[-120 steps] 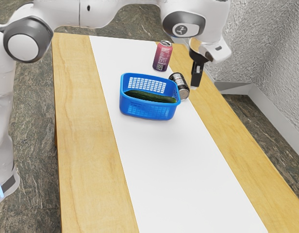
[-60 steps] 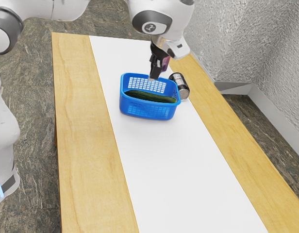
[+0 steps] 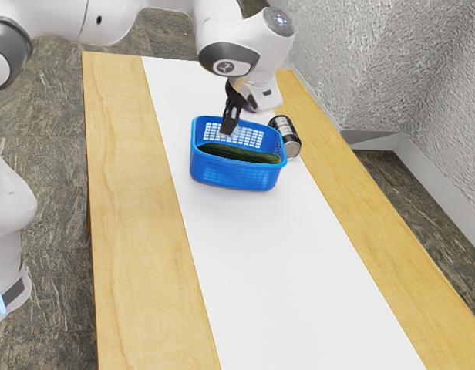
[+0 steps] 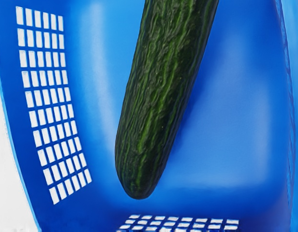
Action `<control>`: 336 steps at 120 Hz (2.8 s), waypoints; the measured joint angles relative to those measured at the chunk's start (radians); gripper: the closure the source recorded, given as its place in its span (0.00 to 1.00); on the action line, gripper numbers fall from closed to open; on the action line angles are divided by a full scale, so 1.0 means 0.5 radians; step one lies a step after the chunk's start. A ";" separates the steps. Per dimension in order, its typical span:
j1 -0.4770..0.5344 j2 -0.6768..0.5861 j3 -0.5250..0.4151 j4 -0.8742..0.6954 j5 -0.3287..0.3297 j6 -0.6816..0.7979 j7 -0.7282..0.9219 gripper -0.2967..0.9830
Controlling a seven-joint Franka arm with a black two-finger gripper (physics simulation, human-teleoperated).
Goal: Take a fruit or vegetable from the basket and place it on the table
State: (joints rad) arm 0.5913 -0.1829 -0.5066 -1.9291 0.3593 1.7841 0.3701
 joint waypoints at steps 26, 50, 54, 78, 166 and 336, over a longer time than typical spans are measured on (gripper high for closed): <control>-0.075 -0.092 0.285 -0.018 -0.111 0.082 0.140 0.23; -0.048 -0.010 0.385 0.034 -0.423 0.181 0.330 0.23; -0.044 0.027 0.382 0.047 -0.434 0.192 0.358 0.23; -0.040 0.113 0.321 0.034 -0.462 0.232 0.487 0.23; 0.016 0.384 0.239 0.046 -0.439 0.295 0.691 0.23; 0.153 0.650 0.153 0.101 -0.452 0.595 0.828 0.31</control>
State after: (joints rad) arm 0.6681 0.1423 -0.4303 -1.8785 0.1335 2.0814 0.7842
